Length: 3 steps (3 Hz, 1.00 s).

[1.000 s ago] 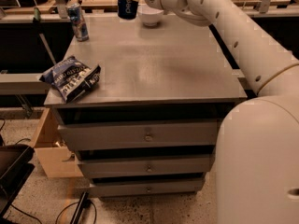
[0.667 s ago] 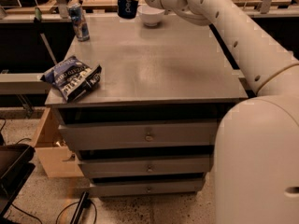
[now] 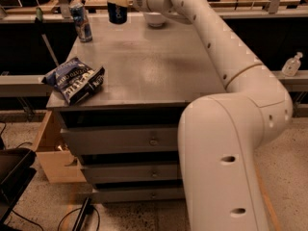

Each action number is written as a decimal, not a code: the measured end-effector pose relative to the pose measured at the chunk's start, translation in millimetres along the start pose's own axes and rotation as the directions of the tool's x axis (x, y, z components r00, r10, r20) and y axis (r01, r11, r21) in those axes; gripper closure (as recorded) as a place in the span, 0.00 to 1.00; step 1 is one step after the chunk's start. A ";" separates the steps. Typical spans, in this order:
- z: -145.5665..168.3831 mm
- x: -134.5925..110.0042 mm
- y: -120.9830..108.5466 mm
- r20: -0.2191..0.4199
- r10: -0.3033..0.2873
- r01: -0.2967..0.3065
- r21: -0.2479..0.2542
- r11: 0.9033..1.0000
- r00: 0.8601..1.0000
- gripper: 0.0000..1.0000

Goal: Move pepsi can near redbull can

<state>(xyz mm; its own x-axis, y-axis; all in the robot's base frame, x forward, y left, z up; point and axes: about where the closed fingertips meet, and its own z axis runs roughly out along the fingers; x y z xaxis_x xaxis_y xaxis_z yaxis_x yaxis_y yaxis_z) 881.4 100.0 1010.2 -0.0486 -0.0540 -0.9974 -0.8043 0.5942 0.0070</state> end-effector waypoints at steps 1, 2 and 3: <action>25.6 14.6 3.4 -0.037 -0.037 0.036 -0.019 0.999 0.999 1.00; 45.4 30.1 11.6 -0.067 -0.044 0.041 -0.048 0.998 0.997 1.00; 62.5 52.0 20.8 -0.104 -0.021 0.012 -0.083 0.996 0.994 1.00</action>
Offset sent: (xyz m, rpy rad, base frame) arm 0.0374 0.0580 -0.0450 -0.1125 0.0248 0.0807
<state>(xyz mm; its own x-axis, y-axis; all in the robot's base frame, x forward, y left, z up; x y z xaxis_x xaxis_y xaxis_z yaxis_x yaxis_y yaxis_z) 899.2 159.7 954.0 -0.0933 -0.1501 -0.9843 -0.8512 0.5248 0.0007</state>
